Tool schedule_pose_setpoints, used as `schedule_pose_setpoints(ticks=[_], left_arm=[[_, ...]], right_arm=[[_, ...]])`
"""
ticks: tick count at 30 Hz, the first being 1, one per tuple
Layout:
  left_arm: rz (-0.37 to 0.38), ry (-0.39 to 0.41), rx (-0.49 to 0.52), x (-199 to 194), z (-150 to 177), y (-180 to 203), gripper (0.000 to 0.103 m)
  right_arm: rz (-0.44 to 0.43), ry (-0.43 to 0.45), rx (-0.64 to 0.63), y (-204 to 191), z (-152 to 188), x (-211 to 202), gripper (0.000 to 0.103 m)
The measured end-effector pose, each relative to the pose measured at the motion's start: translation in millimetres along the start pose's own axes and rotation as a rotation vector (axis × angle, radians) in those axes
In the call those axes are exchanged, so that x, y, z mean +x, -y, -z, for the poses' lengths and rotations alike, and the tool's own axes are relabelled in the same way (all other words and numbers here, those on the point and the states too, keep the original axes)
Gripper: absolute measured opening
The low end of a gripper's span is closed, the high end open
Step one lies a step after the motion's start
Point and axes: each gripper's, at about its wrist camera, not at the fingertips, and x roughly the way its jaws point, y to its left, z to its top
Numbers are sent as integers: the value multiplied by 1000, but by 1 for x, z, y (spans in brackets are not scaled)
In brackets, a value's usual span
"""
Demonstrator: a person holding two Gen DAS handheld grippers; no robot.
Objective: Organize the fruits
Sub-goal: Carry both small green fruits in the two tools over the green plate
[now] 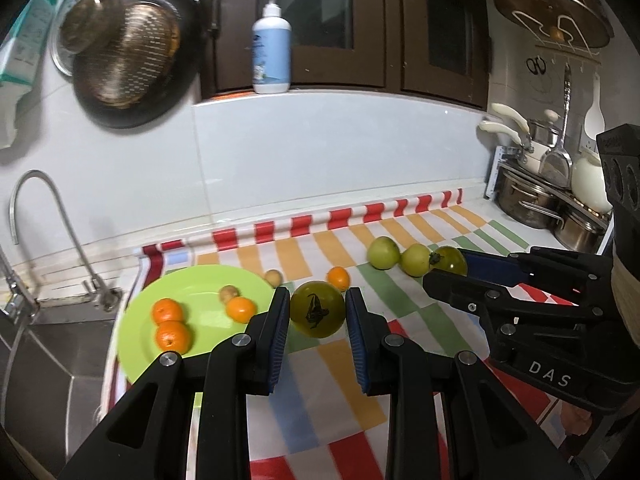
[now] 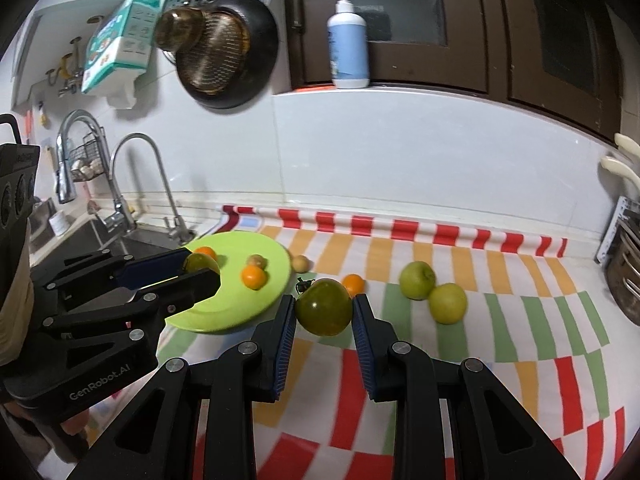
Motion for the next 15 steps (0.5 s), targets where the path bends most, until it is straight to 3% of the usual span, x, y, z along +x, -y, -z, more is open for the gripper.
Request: schedule_pose_setpoints(ticks=[15], left_arm=[[-93, 17, -40, -30, 8, -54, 29]], right_arm=[[-98, 24, -50, -56, -18, 17, 30]])
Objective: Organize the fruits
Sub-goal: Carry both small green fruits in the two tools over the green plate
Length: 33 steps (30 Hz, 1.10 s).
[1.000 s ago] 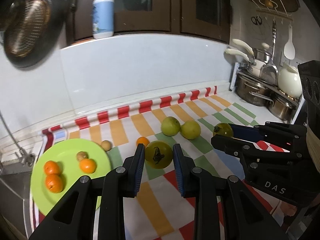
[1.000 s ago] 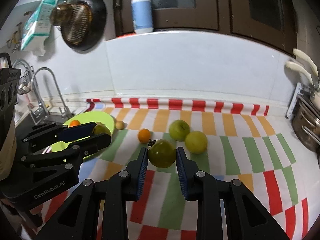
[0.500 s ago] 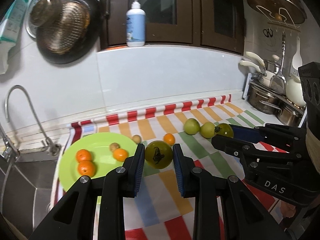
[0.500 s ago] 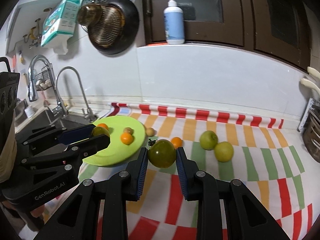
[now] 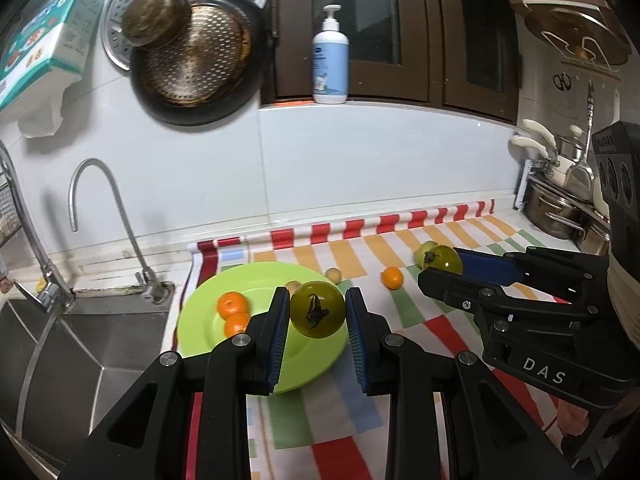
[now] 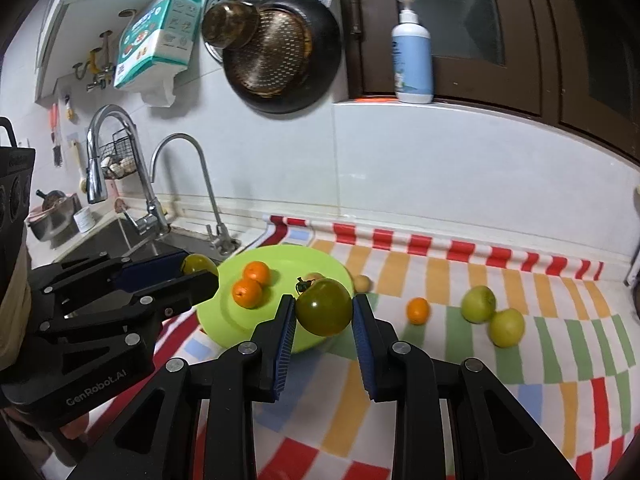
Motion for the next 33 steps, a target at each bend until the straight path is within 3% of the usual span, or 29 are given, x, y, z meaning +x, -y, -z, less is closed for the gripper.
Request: schedule_pose_setpoints(ticks=[13, 33], left_arm=[[-67, -23, -50, 18, 1, -46, 29], [-149, -124, -109, 91, 10, -99, 29]], right_arm=[[-69, -39, -36, -29, -17, 54, 30], [-142, -134, -53, -40, -27, 154, 30]])
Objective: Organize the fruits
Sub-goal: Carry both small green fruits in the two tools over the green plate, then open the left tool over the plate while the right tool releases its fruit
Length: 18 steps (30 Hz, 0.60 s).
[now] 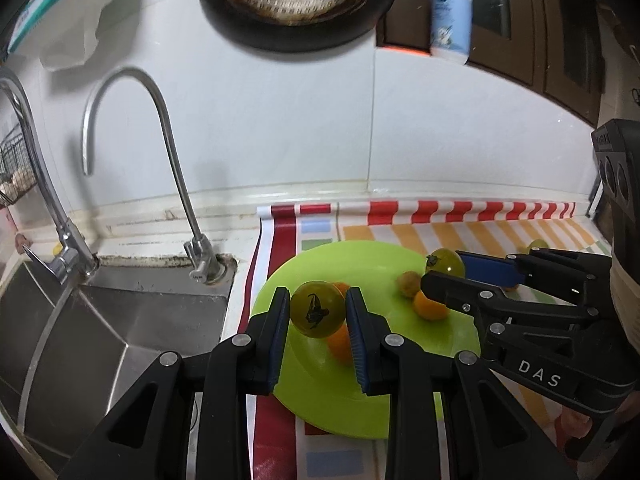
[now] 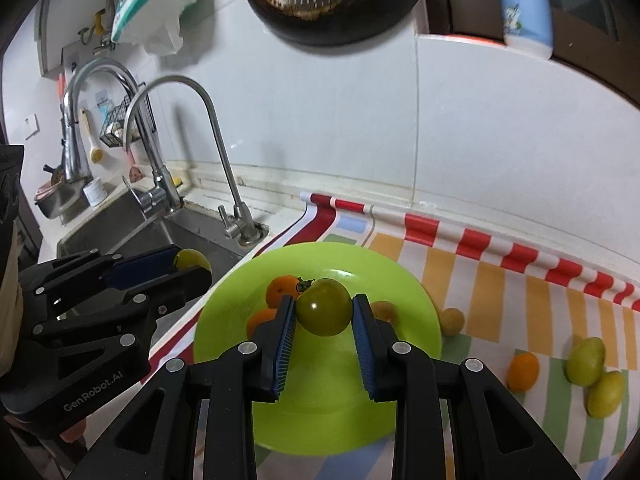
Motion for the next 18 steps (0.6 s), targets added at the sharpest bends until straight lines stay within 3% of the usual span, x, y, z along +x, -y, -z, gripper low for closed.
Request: schedule_pose_setpoints(ticks=[18], left_arm=[[28, -87, -32, 49, 7, -13, 29]], right_arm=[[-5, -110, 0, 6, 4, 56, 30]])
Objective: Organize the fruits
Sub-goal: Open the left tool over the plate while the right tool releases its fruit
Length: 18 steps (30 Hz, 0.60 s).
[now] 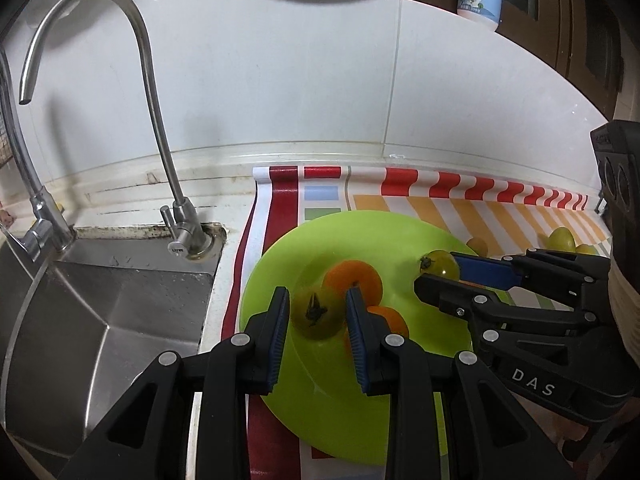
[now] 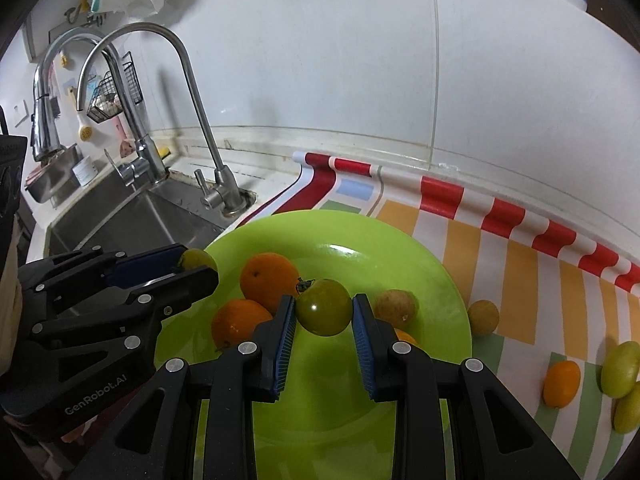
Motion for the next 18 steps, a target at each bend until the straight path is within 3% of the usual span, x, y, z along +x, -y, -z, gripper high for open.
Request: schedule_pose_setpoints(ticks=[4, 18], left_arm=[[-2, 6, -3, -3, -1, -1, 35], [-29, 88, 8, -50, 0, 9, 41]], right_arm=[[0, 7, 16, 2, 1, -3, 31], [33, 81, 24, -1, 9, -50, 31]])
